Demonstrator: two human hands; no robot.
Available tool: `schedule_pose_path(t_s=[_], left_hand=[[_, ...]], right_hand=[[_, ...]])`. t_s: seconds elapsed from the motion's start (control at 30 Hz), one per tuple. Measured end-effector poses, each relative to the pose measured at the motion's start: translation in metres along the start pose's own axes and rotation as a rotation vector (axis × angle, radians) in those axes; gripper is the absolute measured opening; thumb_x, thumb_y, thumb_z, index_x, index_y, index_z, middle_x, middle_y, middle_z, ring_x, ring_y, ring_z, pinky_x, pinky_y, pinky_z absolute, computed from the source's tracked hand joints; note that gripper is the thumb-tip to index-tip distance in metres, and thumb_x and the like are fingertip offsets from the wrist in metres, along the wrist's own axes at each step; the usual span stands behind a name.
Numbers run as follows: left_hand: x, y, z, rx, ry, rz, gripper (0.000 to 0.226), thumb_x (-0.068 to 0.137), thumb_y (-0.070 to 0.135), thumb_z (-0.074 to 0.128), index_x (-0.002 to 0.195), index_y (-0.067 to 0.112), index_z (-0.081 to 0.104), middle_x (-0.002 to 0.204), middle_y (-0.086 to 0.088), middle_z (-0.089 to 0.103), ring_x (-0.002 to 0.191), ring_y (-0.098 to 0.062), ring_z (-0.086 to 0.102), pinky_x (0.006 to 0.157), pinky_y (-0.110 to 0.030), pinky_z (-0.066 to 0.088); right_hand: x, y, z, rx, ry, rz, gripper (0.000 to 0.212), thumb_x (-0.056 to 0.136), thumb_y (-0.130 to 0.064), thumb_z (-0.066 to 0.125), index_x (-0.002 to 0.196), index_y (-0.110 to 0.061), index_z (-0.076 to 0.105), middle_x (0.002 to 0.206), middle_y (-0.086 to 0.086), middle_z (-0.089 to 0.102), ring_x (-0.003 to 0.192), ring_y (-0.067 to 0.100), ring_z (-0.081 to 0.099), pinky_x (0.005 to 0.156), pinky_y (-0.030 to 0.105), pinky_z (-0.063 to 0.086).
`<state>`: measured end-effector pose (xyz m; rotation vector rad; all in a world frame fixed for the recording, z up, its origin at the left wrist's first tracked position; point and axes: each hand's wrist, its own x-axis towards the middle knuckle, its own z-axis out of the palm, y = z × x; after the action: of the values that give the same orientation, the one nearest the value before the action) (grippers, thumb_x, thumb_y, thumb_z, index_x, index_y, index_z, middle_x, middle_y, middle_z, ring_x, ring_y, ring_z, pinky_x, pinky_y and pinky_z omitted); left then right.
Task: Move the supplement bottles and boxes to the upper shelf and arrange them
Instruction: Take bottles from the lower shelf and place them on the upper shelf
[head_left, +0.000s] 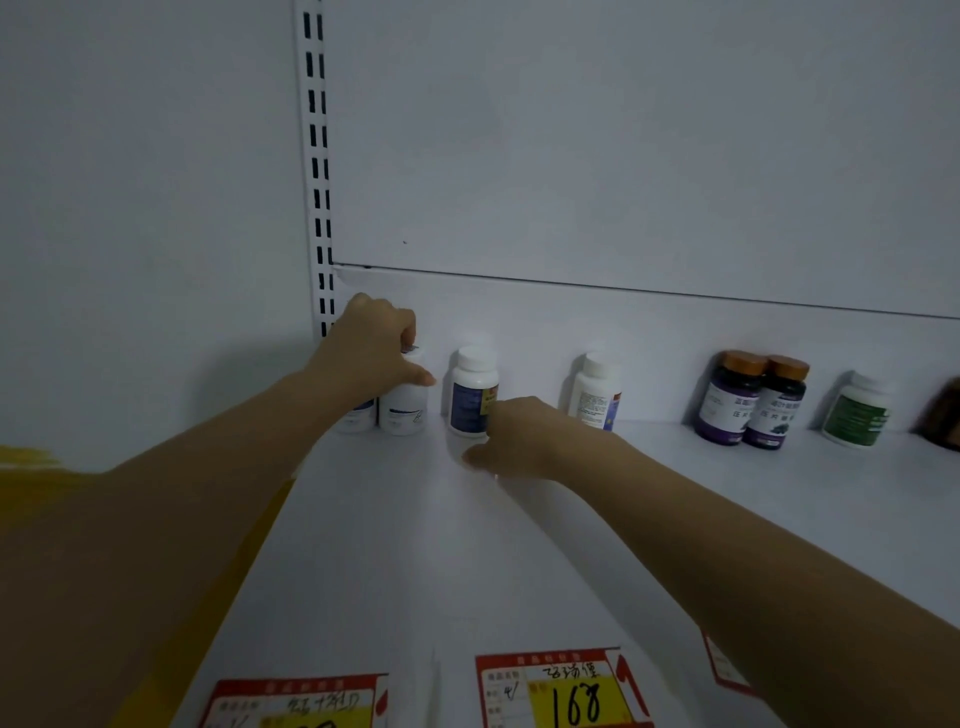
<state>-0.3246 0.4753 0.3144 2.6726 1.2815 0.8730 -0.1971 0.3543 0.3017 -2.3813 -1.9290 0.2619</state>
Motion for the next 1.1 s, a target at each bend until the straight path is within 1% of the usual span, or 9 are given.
schedule_pose_path(t_s=[0.17, 0.27, 0.4, 0.53, 0.63, 0.7, 0.87, 1.0, 1.1], left_hand=[[-0.007, 0.004, 0.002, 0.08, 0.037, 0.034, 0.053, 0.07, 0.039, 0.077, 0.104, 0.0, 0.064, 0.11, -0.015, 0.056, 0.109, -0.03, 0.043, 0.089, -0.032, 0.037], [-0.014, 0.006, 0.003, 0.144, 0.113, 0.08, 0.059, 0.068, 0.039, 0.079, 0.106, -0.003, 0.064, 0.105, -0.021, 0.058, 0.104, -0.035, 0.047, 0.089, -0.04, 0.038], [-0.032, 0.02, -0.003, 0.156, 0.159, 0.165, 0.052, 0.071, 0.028, 0.079, 0.106, -0.006, 0.064, 0.098, -0.025, 0.06, 0.096, -0.039, 0.05, 0.084, -0.046, 0.041], [-0.059, 0.054, -0.017, 0.162, -0.035, 0.125, 0.049, 0.083, 0.039, 0.064, 0.118, 0.004, 0.058, 0.111, -0.018, 0.058, 0.107, -0.033, 0.048, 0.089, -0.037, 0.038], [-0.083, 0.086, -0.025, 0.2, -0.246, 0.054, 0.051, 0.086, 0.049, 0.056, 0.119, 0.009, 0.058, 0.114, -0.013, 0.062, 0.103, -0.026, 0.057, 0.082, -0.03, 0.042], [-0.101, 0.107, -0.029, 0.183, -0.31, 0.023, 0.052, 0.087, 0.049, 0.056, 0.12, 0.009, 0.057, 0.117, -0.011, 0.063, 0.102, -0.024, 0.058, 0.08, -0.029, 0.043], [-0.153, 0.174, -0.043, 0.226, -0.386, -0.025, 0.054, 0.09, 0.049, 0.051, 0.125, 0.008, 0.054, 0.125, -0.011, 0.057, 0.112, -0.024, 0.054, 0.084, -0.028, 0.042], [-0.198, 0.236, -0.046, 0.221, -0.361, -0.037, 0.055, 0.089, 0.049, 0.051, 0.126, 0.008, 0.053, 0.123, -0.012, 0.059, 0.11, -0.025, 0.055, 0.086, -0.031, 0.044], [-0.232, 0.284, -0.045, 0.21, -0.346, -0.027, 0.054, 0.089, 0.048, 0.052, 0.124, 0.008, 0.055, 0.119, -0.013, 0.061, 0.104, -0.025, 0.056, 0.081, -0.03, 0.044]], right_hand=[[-0.008, -0.002, 0.001, -0.01, 0.015, -0.002, 0.034, 0.093, -0.026, 0.051, 0.118, -0.004, 0.058, 0.109, 0.011, 0.061, 0.089, 0.021, 0.057, 0.073, 0.026, 0.044], [-0.02, 0.0, -0.001, -0.051, 0.037, 0.019, 0.034, 0.094, -0.027, 0.05, 0.119, -0.004, 0.056, 0.114, 0.011, 0.06, 0.088, 0.022, 0.056, 0.072, 0.026, 0.044], [-0.041, 0.005, -0.01, -0.113, 0.042, 0.07, 0.034, 0.097, -0.027, 0.046, 0.118, -0.002, 0.055, 0.112, 0.012, 0.059, 0.085, 0.021, 0.048, 0.072, 0.026, 0.039], [-0.07, 0.012, -0.022, -0.148, 0.028, 0.112, 0.036, 0.098, -0.024, 0.043, 0.122, 0.001, 0.055, 0.111, 0.014, 0.058, 0.09, 0.021, 0.05, 0.083, 0.03, 0.046], [-0.101, 0.022, -0.03, -0.142, 0.033, 0.122, 0.038, 0.099, -0.025, 0.043, 0.127, 0.0, 0.052, 0.117, 0.014, 0.057, 0.107, 0.025, 0.056, 0.093, 0.031, 0.045], [-0.125, 0.031, -0.034, -0.159, 0.044, 0.111, 0.038, 0.098, -0.026, 0.043, 0.125, 0.0, 0.053, 0.111, 0.013, 0.056, 0.103, 0.024, 0.054, 0.088, 0.029, 0.043], [-0.197, 0.064, -0.037, -0.216, 0.09, 0.075, 0.021, 0.097, -0.028, 0.044, 0.096, -0.008, 0.05, 0.092, 0.008, 0.048, 0.085, 0.021, 0.047, 0.073, 0.027, 0.037], [-0.26, 0.099, -0.037, -0.252, 0.091, 0.037, 0.033, 0.099, -0.025, 0.041, 0.113, -0.001, 0.058, 0.106, 0.012, 0.058, 0.095, 0.026, 0.054, 0.075, 0.027, 0.038], [-0.303, 0.127, -0.032, -0.256, 0.08, 0.014, 0.03, 0.098, -0.025, 0.043, 0.109, -0.002, 0.058, 0.112, 0.013, 0.06, 0.088, 0.023, 0.049, 0.075, 0.027, 0.037]])
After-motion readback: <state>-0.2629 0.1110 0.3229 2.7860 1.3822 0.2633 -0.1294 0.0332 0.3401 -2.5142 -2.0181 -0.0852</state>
